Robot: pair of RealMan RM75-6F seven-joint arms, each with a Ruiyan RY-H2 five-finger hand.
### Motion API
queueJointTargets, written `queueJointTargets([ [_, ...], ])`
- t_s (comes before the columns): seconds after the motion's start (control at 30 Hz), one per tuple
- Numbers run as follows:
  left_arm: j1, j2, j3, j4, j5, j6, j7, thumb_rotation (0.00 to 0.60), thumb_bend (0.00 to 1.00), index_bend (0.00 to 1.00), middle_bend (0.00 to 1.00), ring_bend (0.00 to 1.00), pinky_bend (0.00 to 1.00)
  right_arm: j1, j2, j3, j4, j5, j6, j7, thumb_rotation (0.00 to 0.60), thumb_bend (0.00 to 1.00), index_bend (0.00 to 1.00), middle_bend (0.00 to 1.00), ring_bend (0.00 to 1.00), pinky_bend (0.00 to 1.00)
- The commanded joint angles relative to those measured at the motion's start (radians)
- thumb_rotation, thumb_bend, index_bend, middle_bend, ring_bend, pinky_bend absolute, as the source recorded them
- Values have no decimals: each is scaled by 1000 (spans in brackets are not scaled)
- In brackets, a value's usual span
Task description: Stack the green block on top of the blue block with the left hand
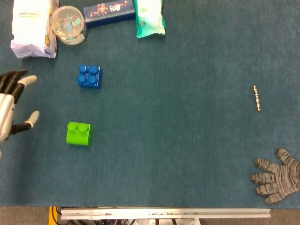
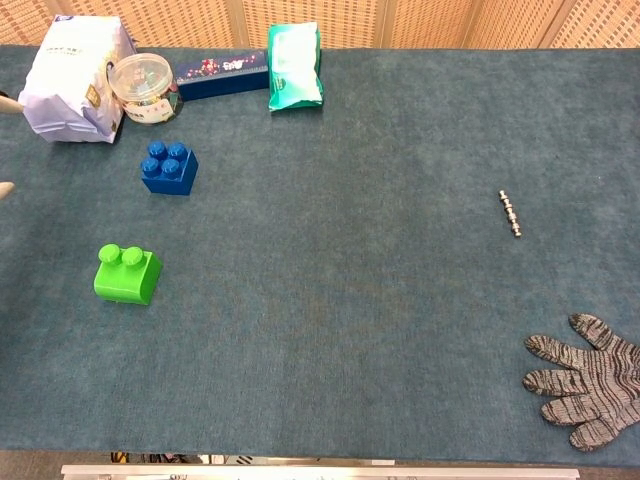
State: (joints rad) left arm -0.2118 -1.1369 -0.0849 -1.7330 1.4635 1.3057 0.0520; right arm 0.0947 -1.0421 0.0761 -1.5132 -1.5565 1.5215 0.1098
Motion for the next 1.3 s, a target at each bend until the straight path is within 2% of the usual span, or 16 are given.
queueJointTargets([
  [0.03,-44,10,-24,7,-27,-57,-38,600,280,203,153,117,101,3,5,4,-6,2,0,-8,600,215,380,374,266,388],
  [0.2,-107,6,-47,18,-51,-134,-53,600,280,210,162,120,101,11,22,11,-29,7,-9,-29,600,215,380,374,266,388],
  [0.43,-185,-35,-76,50,-84,-193,23,589,278,210,165,120,101,18,33,16,-44,13,-18,-36,600,215,380,374,266,388],
  [0.6,-237,-59,-91,65,-134,-255,64,311,274,209,166,120,101,19,33,15,-42,16,-23,-31,600,215,380,374,266,388],
  [0.63,-244,-62,-93,66,-142,-264,71,287,272,209,166,120,101,19,32,14,-41,16,-23,-30,600,215,380,374,266,388],
  [0.7,-274,-76,-97,74,-170,-301,105,194,263,209,167,120,101,17,32,13,-38,18,-22,-25,600,215,380,374,266,388],
  [0.8,-313,-107,-110,95,-228,-336,159,113,252,209,172,120,101,12,32,11,-34,21,-18,-19,600,215,380,374,266,388],
  [1.3,-445,-244,-110,229,-481,-405,389,75,241,241,200,127,101,4,30,9,-15,27,-13,4,600,215,380,374,266,388],
])
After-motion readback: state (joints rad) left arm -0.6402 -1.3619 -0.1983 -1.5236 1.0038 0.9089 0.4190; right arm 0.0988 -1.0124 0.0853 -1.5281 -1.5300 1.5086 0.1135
